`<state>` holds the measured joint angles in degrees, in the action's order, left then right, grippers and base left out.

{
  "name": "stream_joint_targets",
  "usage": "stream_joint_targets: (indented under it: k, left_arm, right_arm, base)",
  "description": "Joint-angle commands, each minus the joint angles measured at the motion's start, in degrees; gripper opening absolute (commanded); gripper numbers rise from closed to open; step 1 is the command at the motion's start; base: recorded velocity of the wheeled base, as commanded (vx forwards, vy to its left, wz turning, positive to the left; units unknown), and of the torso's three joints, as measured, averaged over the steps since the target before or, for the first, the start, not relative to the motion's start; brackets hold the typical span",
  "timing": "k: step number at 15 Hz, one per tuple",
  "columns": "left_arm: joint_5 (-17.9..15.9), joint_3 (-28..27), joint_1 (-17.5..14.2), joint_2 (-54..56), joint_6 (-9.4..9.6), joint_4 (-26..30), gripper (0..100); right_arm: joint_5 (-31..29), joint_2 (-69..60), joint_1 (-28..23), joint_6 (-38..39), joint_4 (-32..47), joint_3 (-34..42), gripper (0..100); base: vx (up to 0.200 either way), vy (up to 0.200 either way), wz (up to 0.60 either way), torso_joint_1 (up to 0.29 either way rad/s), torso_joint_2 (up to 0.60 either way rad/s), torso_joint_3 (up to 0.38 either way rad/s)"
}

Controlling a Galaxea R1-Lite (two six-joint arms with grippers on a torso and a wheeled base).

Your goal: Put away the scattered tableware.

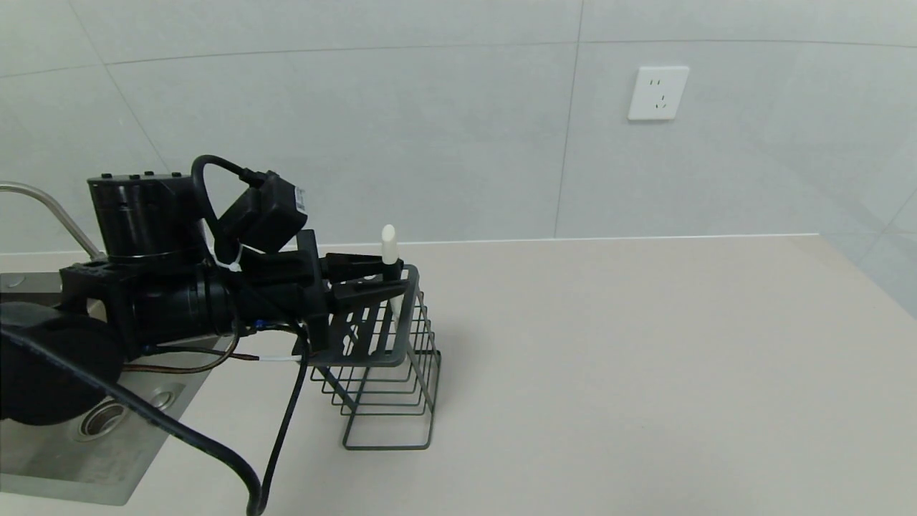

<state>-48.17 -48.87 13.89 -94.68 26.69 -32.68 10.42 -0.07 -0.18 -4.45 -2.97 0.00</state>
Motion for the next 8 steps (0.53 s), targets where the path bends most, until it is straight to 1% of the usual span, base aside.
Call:
stream_joint_targets:
  k: [1, 4, 5, 8]
  left_arm:
    - [0.0, 0.4, 0.0, -0.1, 0.03, 0.0, 0]
    - [0.0, 0.4, 0.0, -0.1, -0.05, 0.0, 0]
    - [0.0, 0.5, 0.0, -0.1, -0.05, 0.0, 100]
    - [0.0, 1.4, 0.0, -0.1, 0.12, -0.6, 100]
  right_arm:
    - [0.0, 0.1, 0.0, 0.0, 0.0, 0.0, 0]
    - [0.0, 0.1, 0.0, 0.0, 0.0, 0.0, 0]
    - [0.0, 0.1, 0.0, 0.0, 0.0, 0.0, 0]
    - [0.0, 0.1, 0.0, 0.0, 0.0, 0.0, 0]
  base:
    - [0.000, 0.000, 0.00, 0.000, 0.00, 0.000]
    - [0.000, 0.000, 0.00, 0.000, 0.00, 0.000]
    - [0.000, 0.000, 0.00, 0.000, 0.00, 0.000]
    - [0.000, 0.000, 0.00, 0.000, 0.00, 0.000]
